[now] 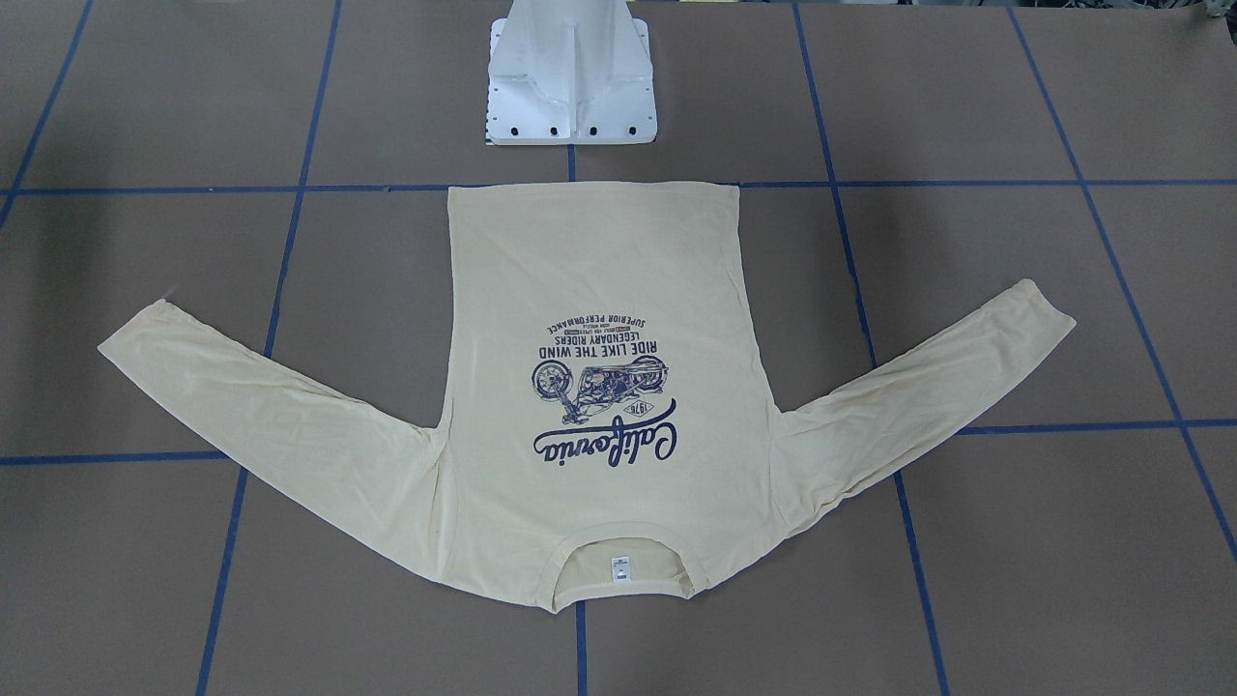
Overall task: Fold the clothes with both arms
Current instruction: 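Move the right gripper toward the sleeve nearest it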
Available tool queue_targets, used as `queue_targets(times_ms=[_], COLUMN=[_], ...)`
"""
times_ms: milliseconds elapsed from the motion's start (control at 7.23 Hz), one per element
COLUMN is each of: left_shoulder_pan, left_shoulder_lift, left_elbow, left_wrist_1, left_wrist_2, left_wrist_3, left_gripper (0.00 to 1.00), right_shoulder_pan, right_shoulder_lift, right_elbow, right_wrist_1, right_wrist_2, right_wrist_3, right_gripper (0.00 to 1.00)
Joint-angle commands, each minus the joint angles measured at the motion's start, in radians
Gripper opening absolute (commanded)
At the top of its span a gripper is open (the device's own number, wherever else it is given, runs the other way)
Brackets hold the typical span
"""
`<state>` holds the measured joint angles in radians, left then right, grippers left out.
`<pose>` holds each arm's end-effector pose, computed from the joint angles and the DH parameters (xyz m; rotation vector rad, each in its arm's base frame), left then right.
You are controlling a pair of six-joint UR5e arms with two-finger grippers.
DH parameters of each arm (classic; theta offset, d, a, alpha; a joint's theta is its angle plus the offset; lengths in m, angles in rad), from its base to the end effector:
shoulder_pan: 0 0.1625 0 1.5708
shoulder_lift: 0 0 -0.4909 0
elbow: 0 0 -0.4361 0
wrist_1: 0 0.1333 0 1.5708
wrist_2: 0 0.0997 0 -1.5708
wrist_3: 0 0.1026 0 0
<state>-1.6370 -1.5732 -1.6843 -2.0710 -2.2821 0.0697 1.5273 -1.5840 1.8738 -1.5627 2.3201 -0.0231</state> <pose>-0.1033 -0.5550 0.6088 0.6350 0.6467 0.2223 0.0404 -0.5310 0.5713 0.2764 -0.7471 -0.1746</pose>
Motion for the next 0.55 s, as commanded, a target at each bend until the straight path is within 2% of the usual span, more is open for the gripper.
queue_targets(times_ms=[0, 277, 415], left_shoulder_pan=[0.002, 0.000, 0.000], left_shoulder_lift=[-0.019, -0.007, -0.005], left_elbow=[0.043, 0.054, 0.054], left_wrist_1=[-0.141, -0.207, -0.208], left_wrist_2=[-0.005, -0.007, -0.005], left_wrist_3=[-0.065, -0.071, -0.071], left_gripper=[1.00, 1.00, 1.00], right_shoulder_pan=[0.001, -0.079, -0.176], right_shoulder_lift=[0.007, -0.017, -0.025], right_elbow=[0.018, 0.018, 0.018], right_wrist_1=[0.063, 0.275, 0.362], right_wrist_2=[0.007, 0.005, -0.031], right_wrist_3=[0.035, 0.174, 0.365], right_gripper=[1.00, 1.00, 0.99])
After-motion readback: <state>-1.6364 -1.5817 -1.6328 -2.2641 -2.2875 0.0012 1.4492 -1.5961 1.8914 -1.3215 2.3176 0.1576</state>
